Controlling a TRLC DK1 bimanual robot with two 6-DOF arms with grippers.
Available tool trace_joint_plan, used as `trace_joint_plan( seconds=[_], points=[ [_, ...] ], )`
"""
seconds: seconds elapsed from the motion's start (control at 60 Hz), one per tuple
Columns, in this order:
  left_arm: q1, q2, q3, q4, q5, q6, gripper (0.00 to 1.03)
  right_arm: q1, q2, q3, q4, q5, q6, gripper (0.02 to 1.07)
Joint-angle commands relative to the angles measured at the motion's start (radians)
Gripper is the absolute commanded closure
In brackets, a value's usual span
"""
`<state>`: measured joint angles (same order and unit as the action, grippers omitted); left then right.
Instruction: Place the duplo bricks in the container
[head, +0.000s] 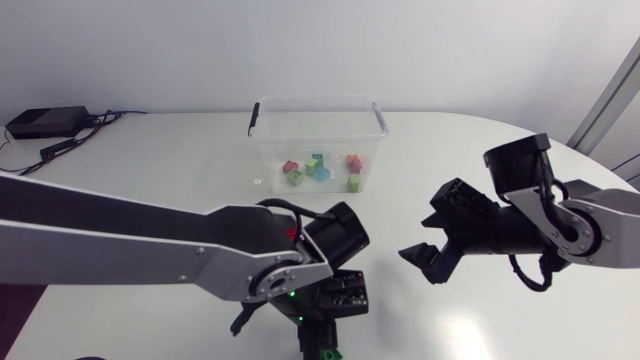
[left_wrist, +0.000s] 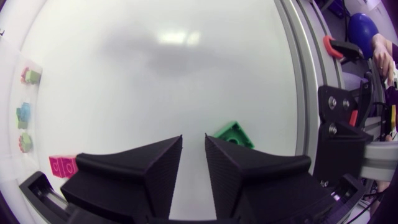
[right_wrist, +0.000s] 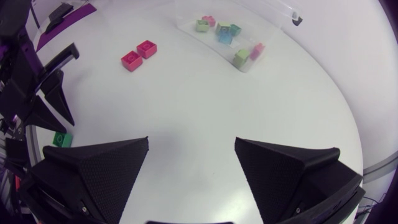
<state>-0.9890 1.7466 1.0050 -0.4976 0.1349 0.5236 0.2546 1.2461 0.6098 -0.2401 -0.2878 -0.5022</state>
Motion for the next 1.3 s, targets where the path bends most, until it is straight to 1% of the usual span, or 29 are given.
trace_joint_plan(
  seconds=[0.0, 0.067, 0.133, 0.233, 0.4, 0.55, 0.583, 0.6, 0.617, 0.667, 0.717, 0.817, 0.9, 0.983, 1.1, 1.133, 1.183, 1.217, 1.233, 1.25, 1.267, 1.283],
  points=[
    [-0.002, 0.004, 0.029, -0.002, 0.015, -0.019, 0.75, 0.025, -0.027, -0.036, -0.010, -0.005, -0.025, 0.07],
    [0.009, -0.032, 0.023, -0.002, 0.017, -0.020, 0.76, 0.055, -0.037, -0.047, -0.034, -0.005, -0.027, 0.07],
    [0.030, -0.067, 0.009, -0.019, 0.015, -0.020, 0.76, 0.123, -0.050, -0.065, -0.064, -0.004, -0.022, 0.07],
    [0.035, -0.070, -0.014, -0.116, 0.017, 0.006, 0.76, 0.175, -0.065, -0.079, -0.064, 0.001, -0.002, 0.07],
    [-0.016, -0.030, -0.066, -0.147, 0.017, 0.006, 0.76, 0.163, -0.083, -0.077, -0.076, 0.001, -0.004, 0.07],
    [-0.063, 0.030, -0.055, -0.154, 0.042, -0.002, 0.76, 0.132, -0.116, -0.091, -0.100, -0.001, -0.022, 0.07],
    [-0.069, 0.034, -0.046, -0.153, 0.065, -0.004, 0.76, 0.123, -0.123, -0.094, -0.113, -0.002, -0.029, 0.07],
    [-0.068, 0.037, -0.034, -0.144, 0.095, -0.007, 0.76, 0.118, -0.134, -0.102, -0.119, -0.004, -0.035, 0.07],
    [-0.066, 0.036, -0.031, -0.125, 0.103, -0.011, 0.76, 0.118, -0.137, -0.105, -0.120, -0.004, -0.036, 0.07],
    [-0.066, 0.036, -0.023, -0.081, 0.108, -0.022, 0.76, 0.118, -0.146, -0.116, -0.125, -0.004, -0.038, 0.07],
    [-0.062, 0.031, -0.008, -0.071, 0.111, -0.025, 0.76, 0.123, -0.152, -0.125, -0.134, -0.004, -0.038, 0.07],
    [-0.034, -0.041, 0.007, -0.056, 0.121, -0.047, 0.76, 0.146, -0.166, -0.131, -0.171, -0.005, -0.036, 0.07],
    [0.009, -0.133, -0.008, -0.004, 0.123, -0.076, 0.76, 0.183, -0.174, -0.131, -0.202, -0.005, -0.030, 0.07],
    [0.061, -0.202, -0.023, -0.016, 0.121, -0.077, 0.76, 0.252, -0.180, -0.125, -0.249, -0.036, -0.033, 0.07],
    [0.133, -0.292, -0.065, -0.050, 0.120, -0.068, 0.75, 0.376, -0.152, -0.107, -0.261, -0.030, 0.007, 0.07],
    [0.150, -0.320, -0.075, -0.059, 0.120, -0.068, 0.69, 0.405, -0.137, -0.101, -0.258, -0.019, 0.021, 0.07],
    [0.173, -0.361, -0.091, -0.071, 0.120, -0.068, 0.55, 0.445, -0.106, -0.084, -0.254, -0.005, 0.039, 0.07],
    [0.184, -0.380, -0.098, -0.071, 0.120, -0.068, 0.48, 0.460, -0.082, -0.070, -0.252, -0.004, 0.044, 0.07],
    [0.194, -0.395, -0.106, -0.073, 0.118, -0.070, 0.41, 0.469, -0.068, -0.064, -0.252, -0.004, 0.047, 0.07],
    [0.197, -0.398, -0.109, -0.073, 0.117, -0.068, 0.39, 0.476, -0.060, -0.059, -0.252, -0.002, 0.050, 0.07],
    [0.210, -0.410, -0.115, -0.073, 0.115, -0.070, 0.34, 0.492, -0.037, -0.048, -0.252, 0.006, 0.057, 0.07],
    [0.220, -0.418, -0.120, -0.073, 0.115, -0.070, 0.31, 0.506, -0.020, -0.039, -0.252, 0.015, 0.062, 0.07]
  ],
)
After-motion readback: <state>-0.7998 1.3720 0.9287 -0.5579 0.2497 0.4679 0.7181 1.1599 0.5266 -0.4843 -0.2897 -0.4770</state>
